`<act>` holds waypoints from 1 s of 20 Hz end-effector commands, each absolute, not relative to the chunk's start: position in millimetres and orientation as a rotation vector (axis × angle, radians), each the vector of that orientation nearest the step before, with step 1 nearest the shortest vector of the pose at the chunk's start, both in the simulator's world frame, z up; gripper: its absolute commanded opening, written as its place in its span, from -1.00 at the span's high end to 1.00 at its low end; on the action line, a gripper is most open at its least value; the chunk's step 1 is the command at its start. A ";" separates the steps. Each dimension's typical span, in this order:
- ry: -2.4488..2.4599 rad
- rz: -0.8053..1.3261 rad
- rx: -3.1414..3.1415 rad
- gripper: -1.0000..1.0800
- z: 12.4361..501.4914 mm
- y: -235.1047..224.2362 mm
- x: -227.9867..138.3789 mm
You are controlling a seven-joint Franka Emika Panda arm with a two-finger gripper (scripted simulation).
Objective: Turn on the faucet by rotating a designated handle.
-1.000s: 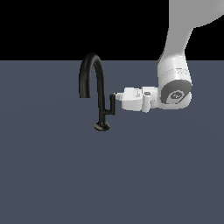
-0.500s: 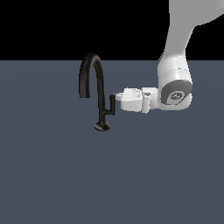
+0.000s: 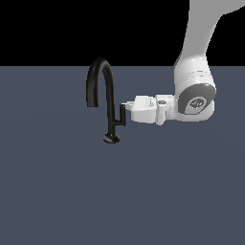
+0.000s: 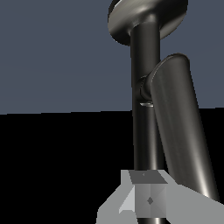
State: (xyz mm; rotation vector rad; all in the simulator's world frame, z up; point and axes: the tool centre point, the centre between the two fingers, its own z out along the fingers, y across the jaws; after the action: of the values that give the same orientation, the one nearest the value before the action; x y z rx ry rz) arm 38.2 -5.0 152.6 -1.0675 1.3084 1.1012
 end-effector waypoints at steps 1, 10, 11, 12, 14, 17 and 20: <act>1.305 1.109 -1.068 1.00 156.7 -3.3 28.4; 1.305 1.102 -1.069 1.00 153.8 -0.4 10.7; 1.305 1.102 -1.069 1.00 152.3 0.3 6.9; 1.305 1.103 -1.069 1.00 150.8 1.0 3.1; 1.305 1.104 -1.069 1.00 147.7 2.3 -4.7; 1.305 1.106 -1.069 1.00 143.2 4.2 -16.8; 1.305 1.108 -1.068 1.00 138.1 6.4 -29.0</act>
State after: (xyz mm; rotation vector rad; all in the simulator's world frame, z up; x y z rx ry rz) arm -14.0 4.0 151.6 -1.0800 1.2878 1.0842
